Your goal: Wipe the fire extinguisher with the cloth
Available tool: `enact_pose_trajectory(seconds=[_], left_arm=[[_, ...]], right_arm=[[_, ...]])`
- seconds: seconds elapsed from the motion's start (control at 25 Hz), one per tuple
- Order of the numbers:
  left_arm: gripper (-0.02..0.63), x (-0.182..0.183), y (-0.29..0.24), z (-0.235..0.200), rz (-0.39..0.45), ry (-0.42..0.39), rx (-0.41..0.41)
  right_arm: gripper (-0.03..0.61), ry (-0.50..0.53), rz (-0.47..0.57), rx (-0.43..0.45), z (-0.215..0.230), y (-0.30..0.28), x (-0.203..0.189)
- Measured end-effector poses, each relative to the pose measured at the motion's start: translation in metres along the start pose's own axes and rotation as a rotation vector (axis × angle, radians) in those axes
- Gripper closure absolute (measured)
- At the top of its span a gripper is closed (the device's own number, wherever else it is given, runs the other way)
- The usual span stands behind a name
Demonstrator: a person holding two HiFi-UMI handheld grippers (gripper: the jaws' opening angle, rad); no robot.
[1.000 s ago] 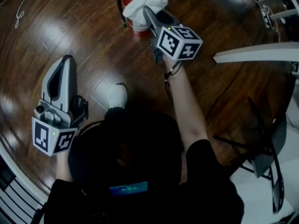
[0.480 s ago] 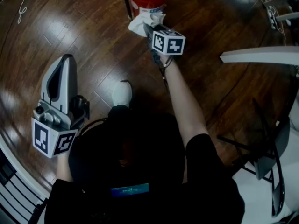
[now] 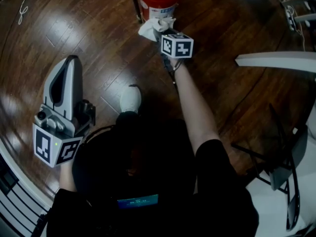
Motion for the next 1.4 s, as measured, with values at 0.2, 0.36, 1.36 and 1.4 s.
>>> enact_pose_trajectory(seconds=[0.2,0.36,1.36,1.4], left_arm=[[0.612,-0.001,0.0,0.002,0.0,-0.003,-0.001],[0.611,0.001,0.004,0.004,0.007,-0.006,0.008],[0.611,-0.011,-0.034,0.024,-0.023,-0.028,-0.017],[0.611,-0.011,-0.037,0.023,-0.025,-0.026,-0.015]], right_arm=[[0.438,-0.003,-0.01,0.003,-0.001,0.002,0.0],[0.439,-0.002,0.025,0.027,-0.006,0.014,0.007],[0.439,0.292,0.495,0.048,-0.137,0.276,0.077],[0.439,0.302,0.489,0.033,-0.137,0.278,0.076]])
Point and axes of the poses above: the fingertips, and each gripper's own axes: y backward along the fingers, z to its right, x out of its top, the point moved 4 cm from there along y, backward along the fingers, and after that the axes turned 11 degrees about x, right-handed, at the moved point
